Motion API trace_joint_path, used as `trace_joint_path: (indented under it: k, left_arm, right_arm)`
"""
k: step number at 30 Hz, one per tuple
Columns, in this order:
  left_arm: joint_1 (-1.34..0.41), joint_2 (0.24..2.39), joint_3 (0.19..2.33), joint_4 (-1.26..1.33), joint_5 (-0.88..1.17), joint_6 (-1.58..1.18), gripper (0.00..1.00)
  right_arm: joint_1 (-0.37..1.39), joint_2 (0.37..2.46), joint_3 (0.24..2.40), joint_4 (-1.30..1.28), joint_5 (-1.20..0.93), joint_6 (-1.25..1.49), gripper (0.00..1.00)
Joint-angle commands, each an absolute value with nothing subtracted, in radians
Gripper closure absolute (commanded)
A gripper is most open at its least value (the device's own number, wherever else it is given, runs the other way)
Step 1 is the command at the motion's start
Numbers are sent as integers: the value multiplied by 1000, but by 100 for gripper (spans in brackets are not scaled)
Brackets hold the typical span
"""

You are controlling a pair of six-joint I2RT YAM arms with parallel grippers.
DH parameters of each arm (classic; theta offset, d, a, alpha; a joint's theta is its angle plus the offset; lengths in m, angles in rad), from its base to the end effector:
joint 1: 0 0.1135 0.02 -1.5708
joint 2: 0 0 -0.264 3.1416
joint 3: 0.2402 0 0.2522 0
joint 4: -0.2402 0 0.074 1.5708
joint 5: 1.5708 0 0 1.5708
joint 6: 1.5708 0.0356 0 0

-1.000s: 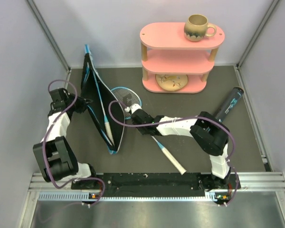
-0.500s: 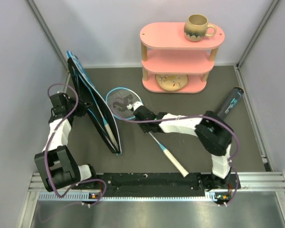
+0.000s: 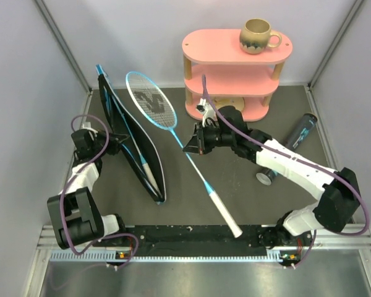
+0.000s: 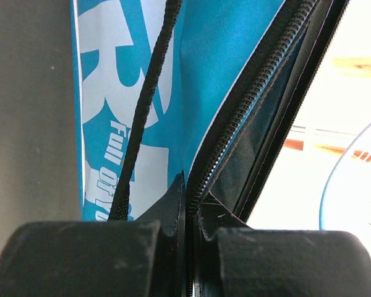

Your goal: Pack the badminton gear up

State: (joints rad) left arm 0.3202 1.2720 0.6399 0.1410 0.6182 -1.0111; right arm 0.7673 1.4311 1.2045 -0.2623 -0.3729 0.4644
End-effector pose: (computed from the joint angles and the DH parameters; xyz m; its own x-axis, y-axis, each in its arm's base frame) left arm 0.2592 0.0642 0.2209 -0.4314 -0.8706 -0.2366 -0.2579 0.3703 -0.8924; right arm 0.2285 0.2384 0.3280 -0.6955 -0.0913 -0.7127 -0.6336 0.5457 0.5484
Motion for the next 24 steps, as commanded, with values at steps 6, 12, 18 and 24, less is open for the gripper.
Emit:
trace_joint_path:
  k: [6,12,18,24]
  left_arm:
    - [224,1304,641,337,644,-1091,100]
    - [204,1330,595,423,649,-1147,100]
    - [203,1328,568,459,657,-1163,100]
    - [202,1302,548,460,676,-1158,100]
  right_arm:
    - [825,1463,1132,210,-730,966,100]
    - [828,1542,1046,380,-782,1164,100]
    - [828,1581,971,451,-770,1258,100]
    - [819,1649,911,586,-730,1393,100]
